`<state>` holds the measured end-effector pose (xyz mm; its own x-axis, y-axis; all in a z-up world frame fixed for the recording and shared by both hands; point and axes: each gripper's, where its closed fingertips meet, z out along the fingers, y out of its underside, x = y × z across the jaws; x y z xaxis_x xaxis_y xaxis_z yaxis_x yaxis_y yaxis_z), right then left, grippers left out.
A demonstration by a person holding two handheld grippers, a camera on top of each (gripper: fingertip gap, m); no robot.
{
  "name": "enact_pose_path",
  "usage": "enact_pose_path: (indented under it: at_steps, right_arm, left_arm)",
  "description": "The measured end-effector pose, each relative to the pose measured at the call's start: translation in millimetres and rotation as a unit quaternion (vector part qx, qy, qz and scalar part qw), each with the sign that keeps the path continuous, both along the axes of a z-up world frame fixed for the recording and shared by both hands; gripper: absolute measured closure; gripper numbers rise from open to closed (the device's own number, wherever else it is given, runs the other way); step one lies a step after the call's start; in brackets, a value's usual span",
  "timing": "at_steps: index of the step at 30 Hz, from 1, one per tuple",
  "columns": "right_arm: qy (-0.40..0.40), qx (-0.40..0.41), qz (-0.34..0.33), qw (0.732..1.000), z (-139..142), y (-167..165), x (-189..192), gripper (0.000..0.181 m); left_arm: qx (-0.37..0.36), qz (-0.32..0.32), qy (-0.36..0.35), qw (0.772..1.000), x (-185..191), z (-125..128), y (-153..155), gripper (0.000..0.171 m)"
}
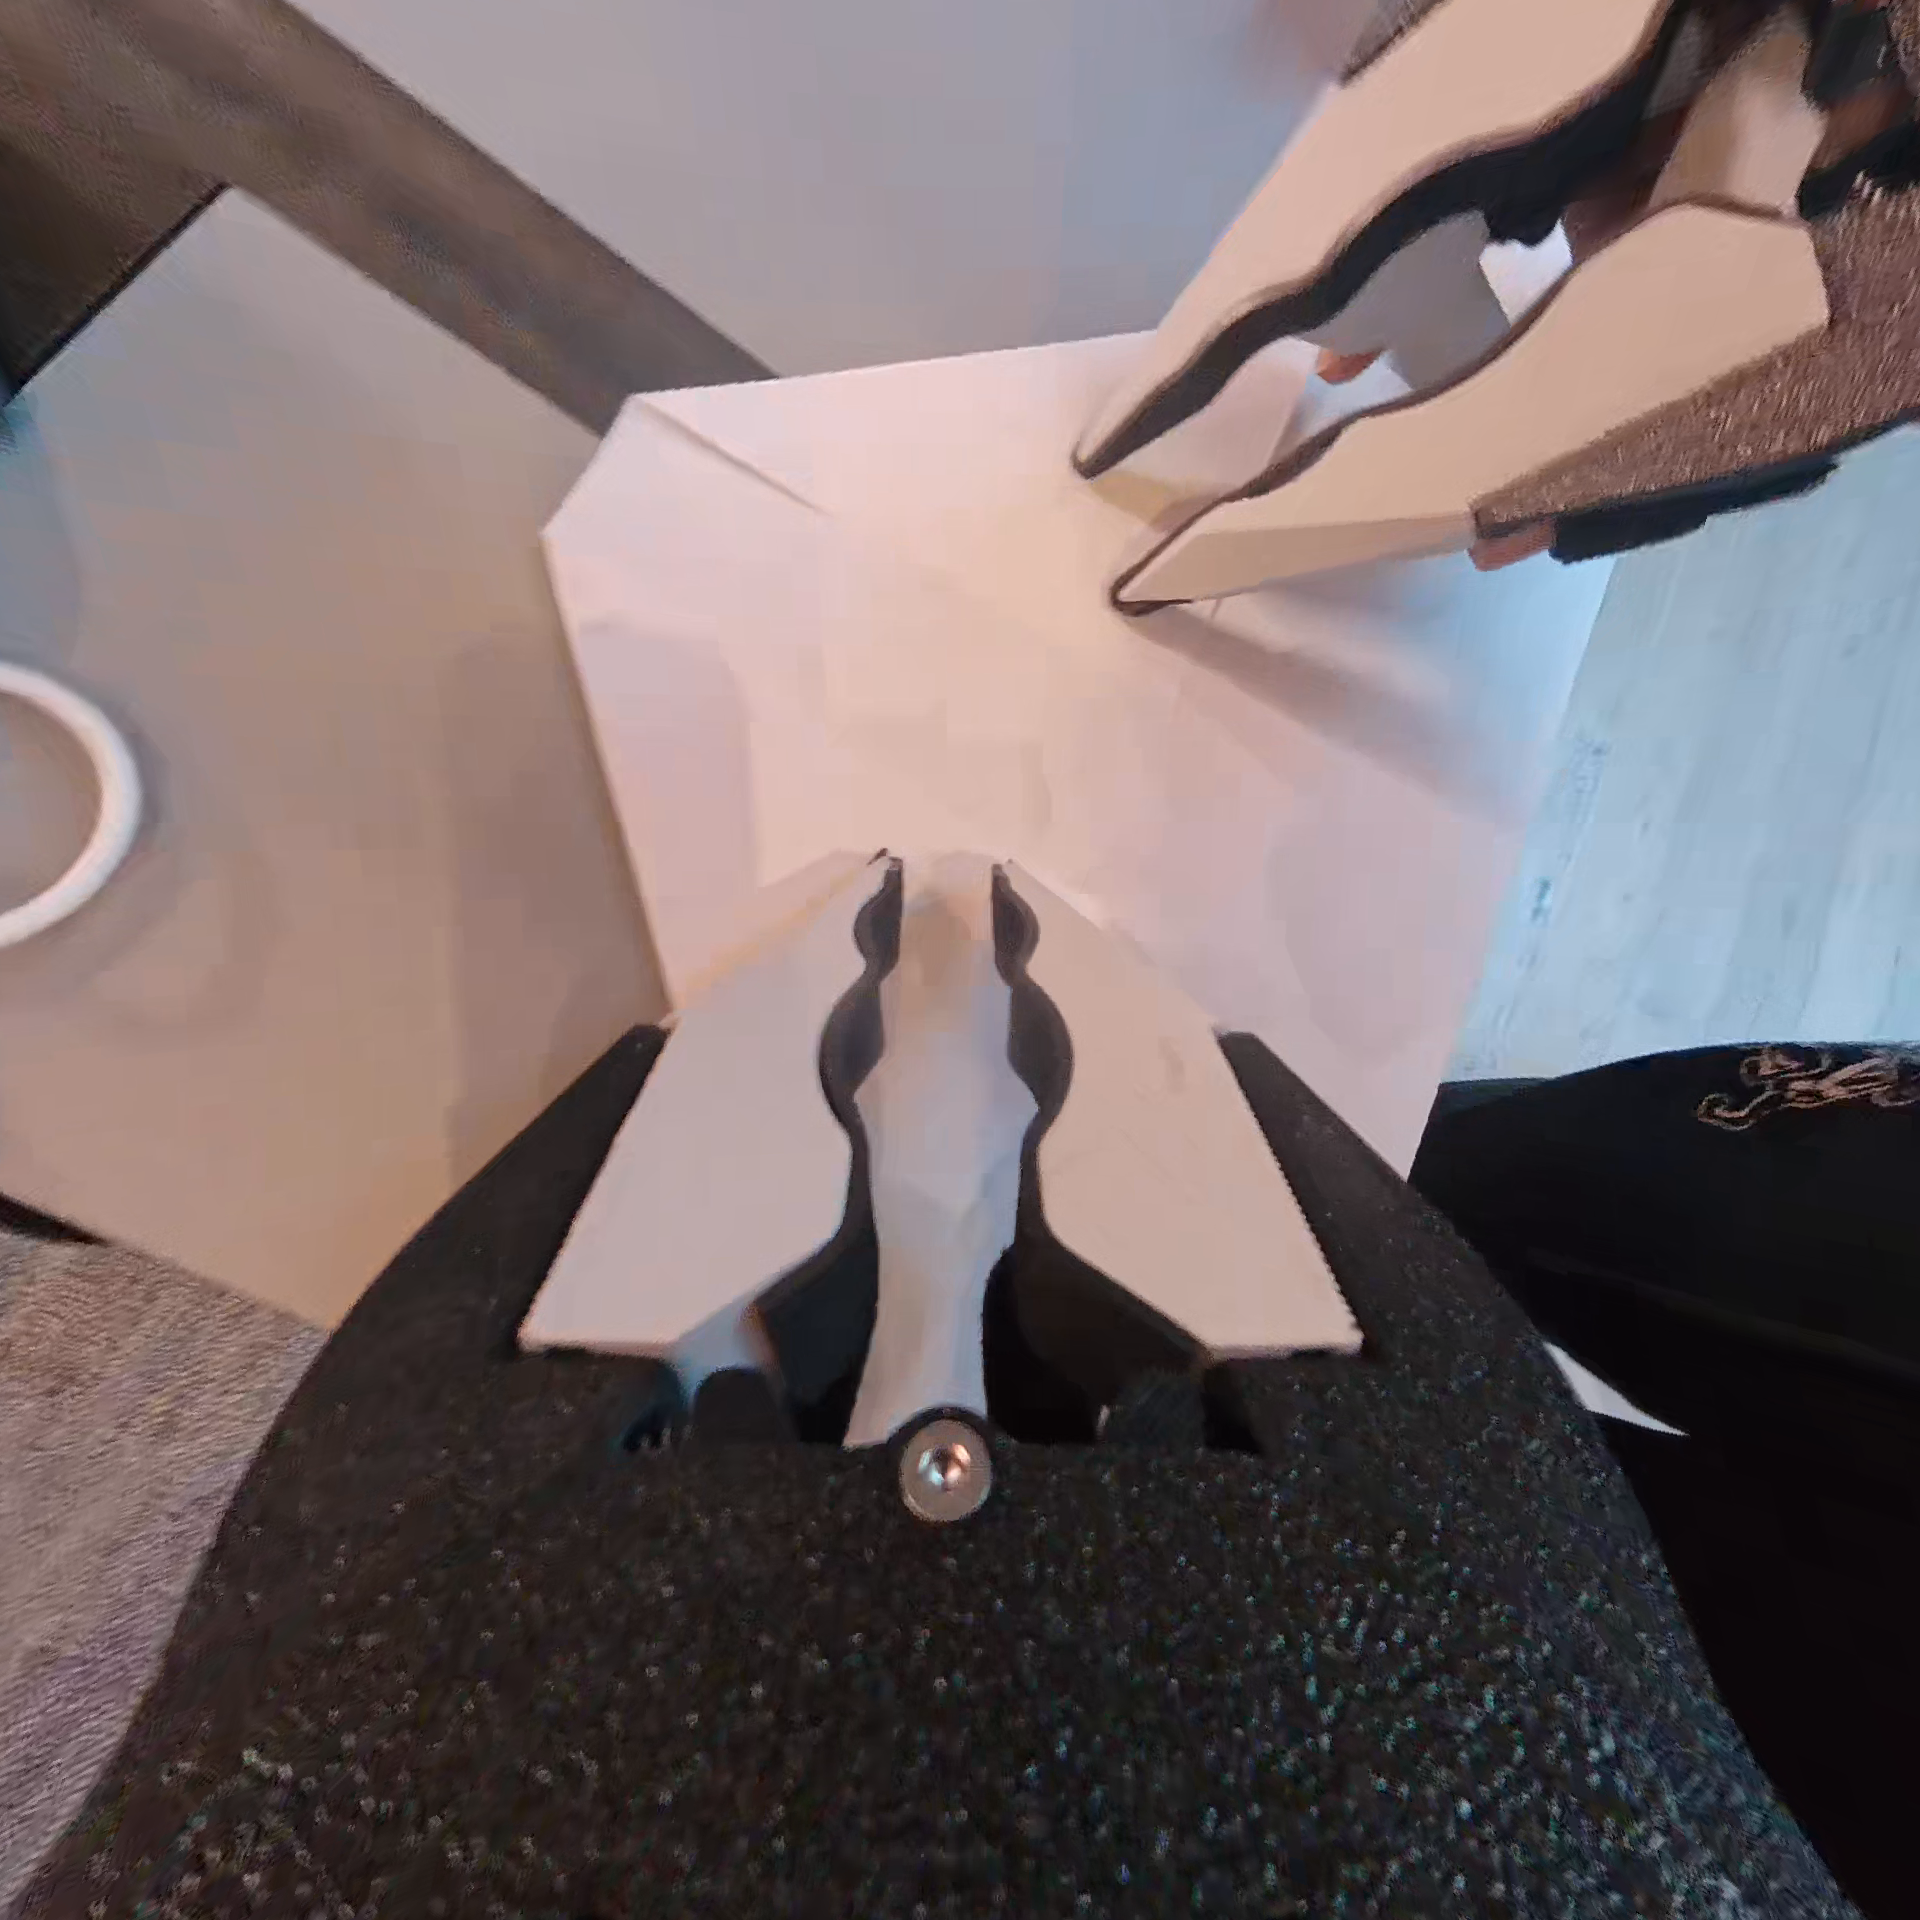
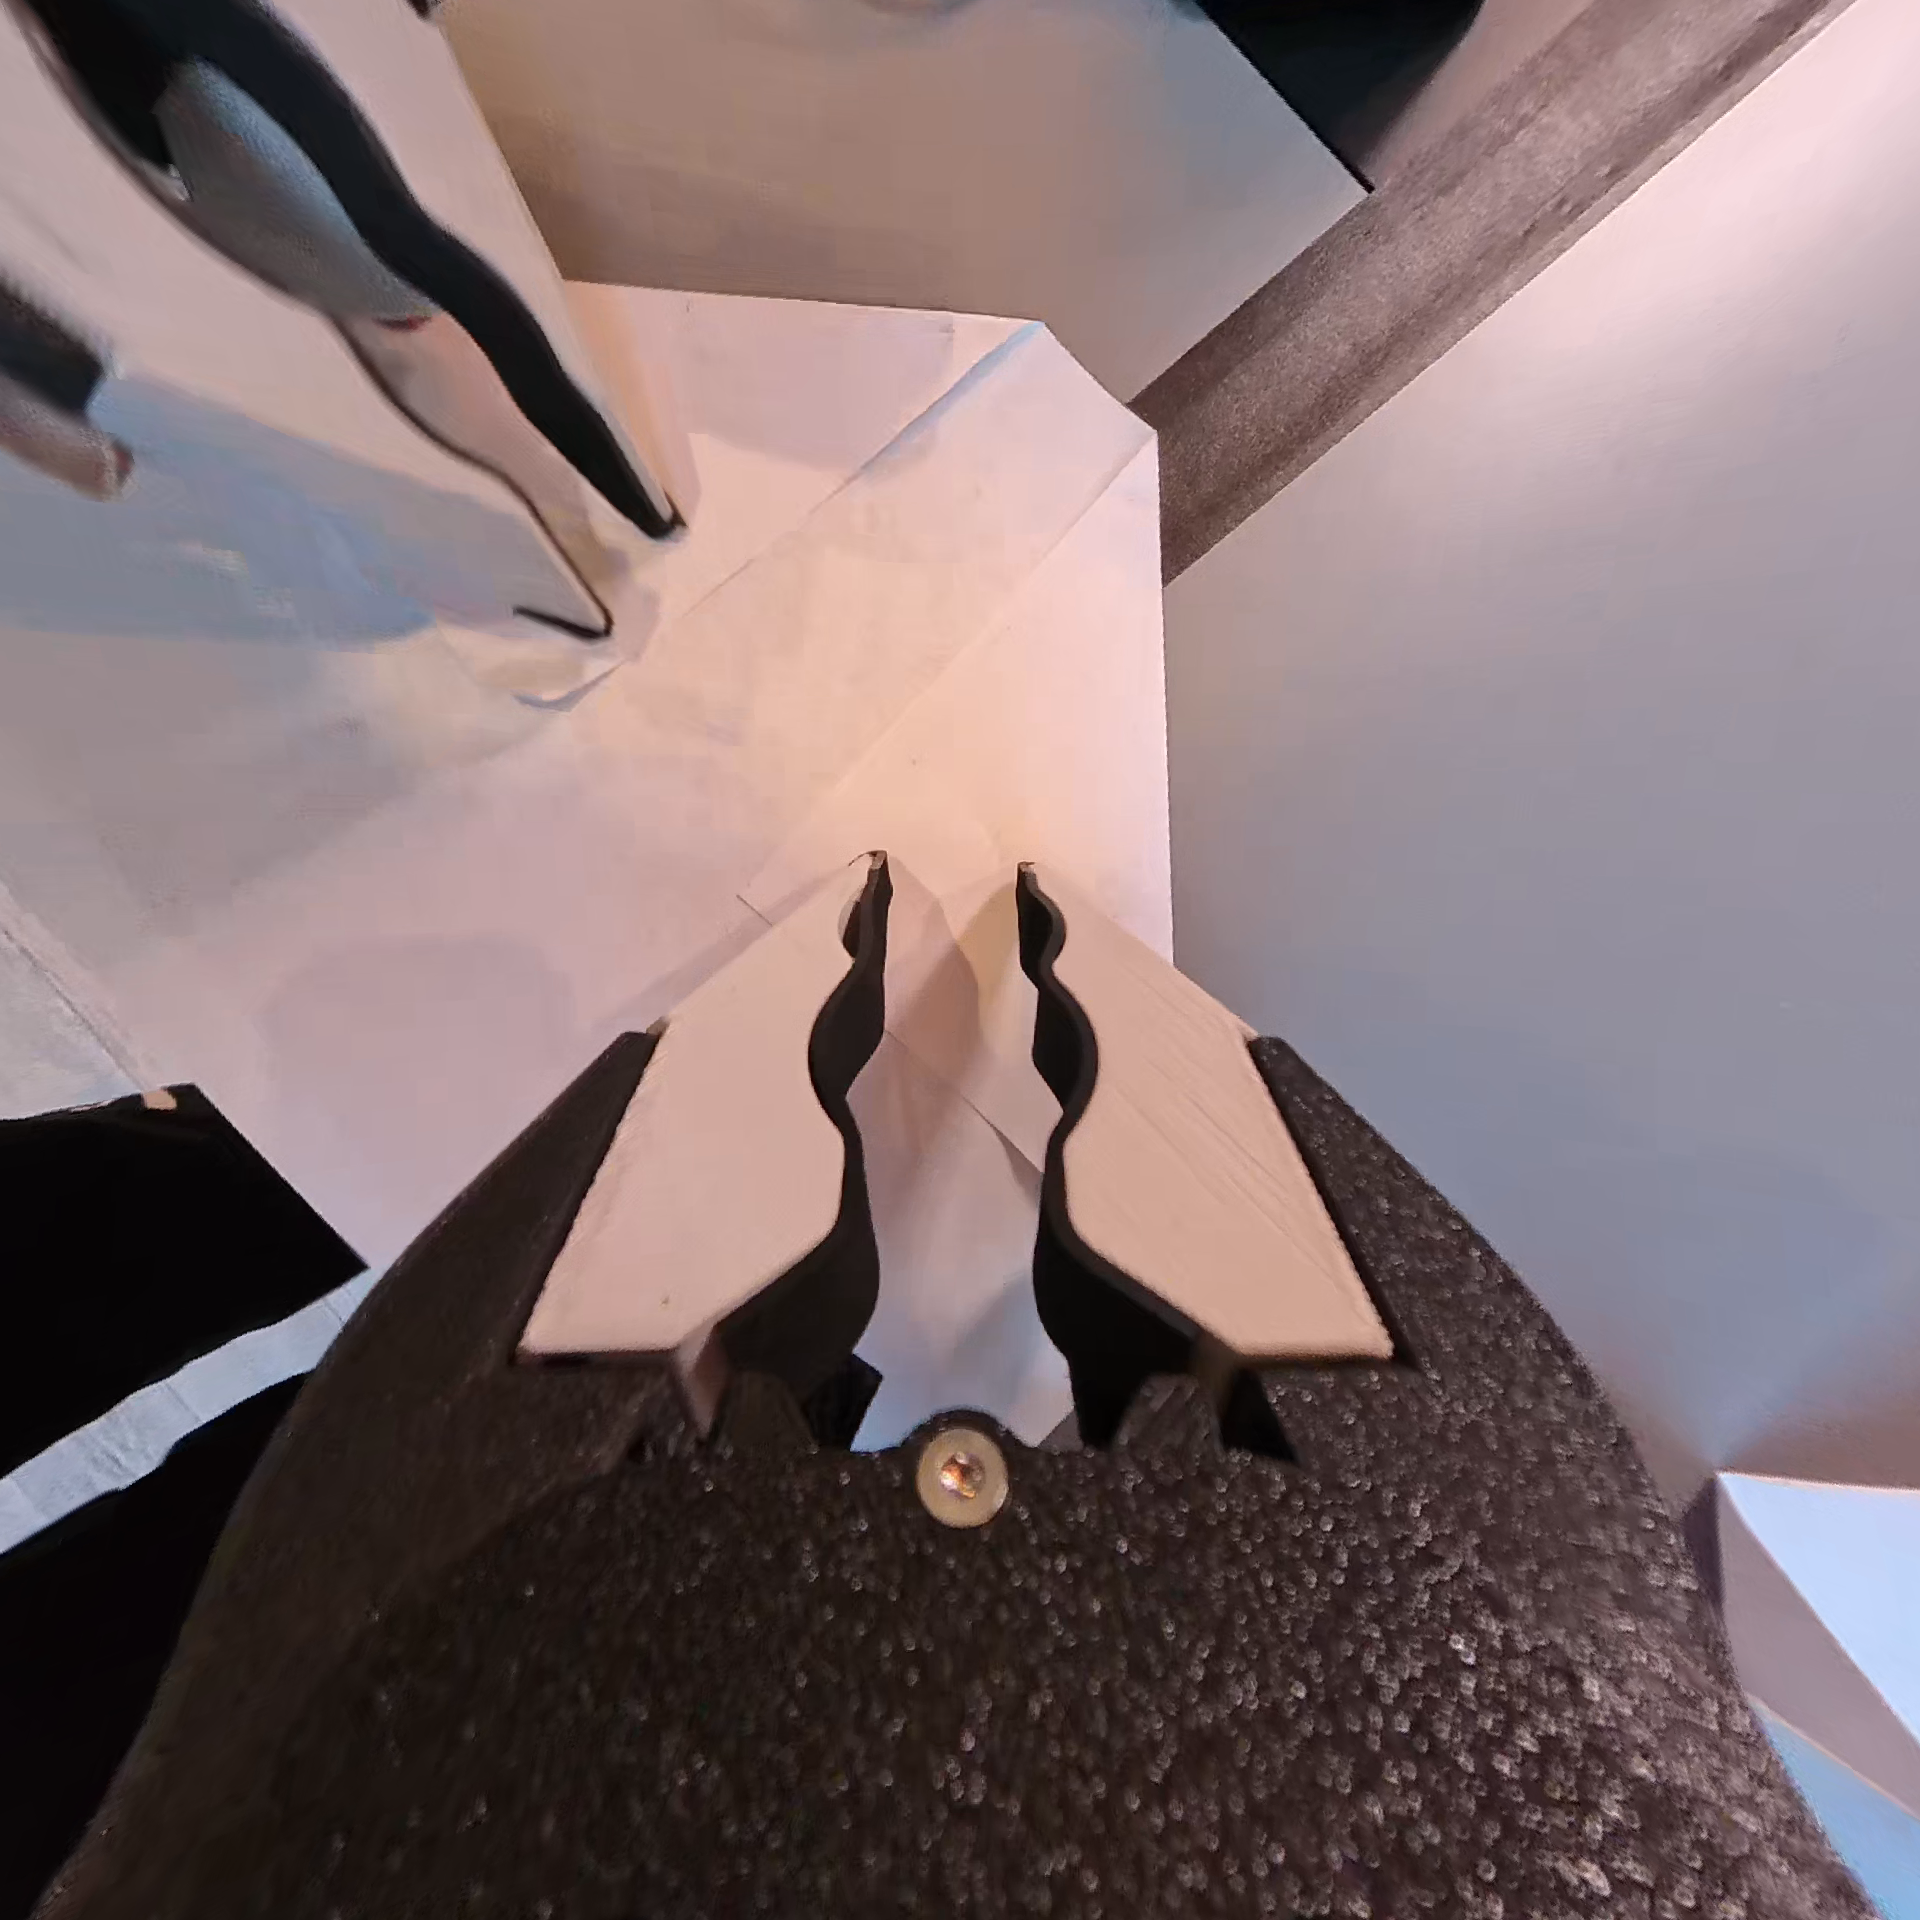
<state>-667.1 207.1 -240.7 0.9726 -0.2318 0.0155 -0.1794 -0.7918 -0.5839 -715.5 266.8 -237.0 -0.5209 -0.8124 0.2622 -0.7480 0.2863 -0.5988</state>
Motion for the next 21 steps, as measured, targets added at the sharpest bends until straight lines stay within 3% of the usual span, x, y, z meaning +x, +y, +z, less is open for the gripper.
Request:
enact_pose_path:
  at_steps: [8, 12, 17, 21]
  right_arm:
    - [0.012, -0.004, -0.018, 1.0, 0, 0, 0, 0.158]
    - [0.01, 0.0, -0.022, 1.0, 0, 1, 0, 0.158]
    - [0.011, 0.004, -0.026, 1.0, 0, 1, 0, 0.158]
    - [0.008, 0.004, -0.028, 1.0, 0, 1, 0, 0.158]
  left_arm:
    - [0.089, -0.035, -0.078, 0.992, -7, -4, -11, 0.126]
    - [0.072, -0.026, -0.069, 0.995, -11, -2, -9, 0.125]
    - [-0.013, 0.029, -0.056, 0.998, -7, 18, -4, 0.134]
    - [0.037, 0.015, -0.042, 0.998, -10, 1, 5, 0.139]
